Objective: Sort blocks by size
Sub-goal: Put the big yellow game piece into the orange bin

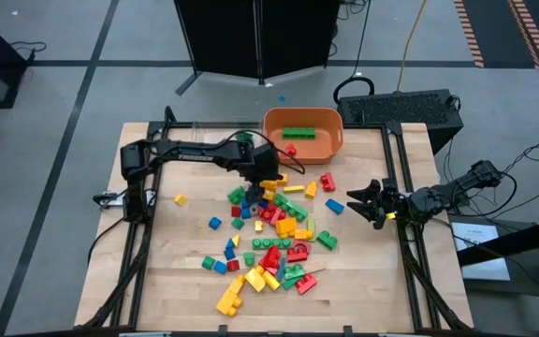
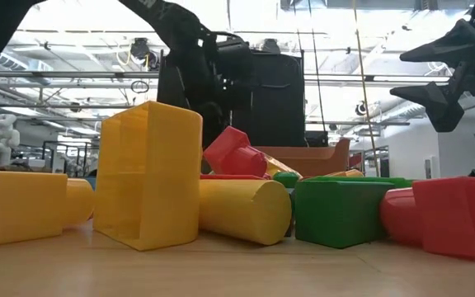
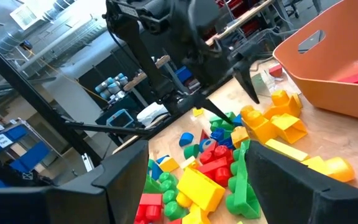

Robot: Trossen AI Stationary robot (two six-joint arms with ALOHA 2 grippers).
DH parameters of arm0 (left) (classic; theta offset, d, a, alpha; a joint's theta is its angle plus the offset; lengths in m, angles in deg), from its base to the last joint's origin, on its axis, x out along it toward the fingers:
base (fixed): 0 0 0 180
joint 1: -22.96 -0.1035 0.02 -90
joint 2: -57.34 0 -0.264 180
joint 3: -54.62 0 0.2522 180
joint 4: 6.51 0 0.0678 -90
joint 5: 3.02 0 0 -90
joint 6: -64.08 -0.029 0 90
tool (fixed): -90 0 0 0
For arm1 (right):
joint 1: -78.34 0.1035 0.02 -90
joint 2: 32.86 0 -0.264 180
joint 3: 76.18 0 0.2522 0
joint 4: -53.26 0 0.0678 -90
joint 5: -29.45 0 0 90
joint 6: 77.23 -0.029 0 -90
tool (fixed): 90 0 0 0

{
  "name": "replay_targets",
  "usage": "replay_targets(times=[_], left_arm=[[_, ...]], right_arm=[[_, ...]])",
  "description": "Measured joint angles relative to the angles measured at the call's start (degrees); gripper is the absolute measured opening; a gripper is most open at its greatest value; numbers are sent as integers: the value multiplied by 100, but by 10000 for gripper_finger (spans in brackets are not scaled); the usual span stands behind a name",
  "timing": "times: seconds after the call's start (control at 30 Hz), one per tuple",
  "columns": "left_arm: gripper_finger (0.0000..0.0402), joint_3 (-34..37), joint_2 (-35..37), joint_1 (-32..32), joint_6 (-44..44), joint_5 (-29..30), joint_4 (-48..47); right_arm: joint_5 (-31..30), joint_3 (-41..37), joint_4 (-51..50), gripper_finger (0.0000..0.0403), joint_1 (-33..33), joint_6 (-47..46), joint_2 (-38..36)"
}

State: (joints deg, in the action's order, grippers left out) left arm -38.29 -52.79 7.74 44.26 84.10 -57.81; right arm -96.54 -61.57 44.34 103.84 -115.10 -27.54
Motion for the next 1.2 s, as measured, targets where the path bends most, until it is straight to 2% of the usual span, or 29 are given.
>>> replay_targets(times=[0.23, 0.57, 0.9, 1.2], left_arm=[[263, -11, -268, -2, 62, 9, -50], [129, 0, -371, -2, 463, 24, -92], [128, -78, -353, 118, 903, 22, -198], [128, -961, -340, 394, 905, 19, -876]], right_arm=[[0, 0, -20, 260, -1, -46, 1], [1, 0, -26, 260, -2, -46, 2], [0, 0, -28, 260, 0, -48, 2], [2, 0, -31, 260, 0, -48, 2]])
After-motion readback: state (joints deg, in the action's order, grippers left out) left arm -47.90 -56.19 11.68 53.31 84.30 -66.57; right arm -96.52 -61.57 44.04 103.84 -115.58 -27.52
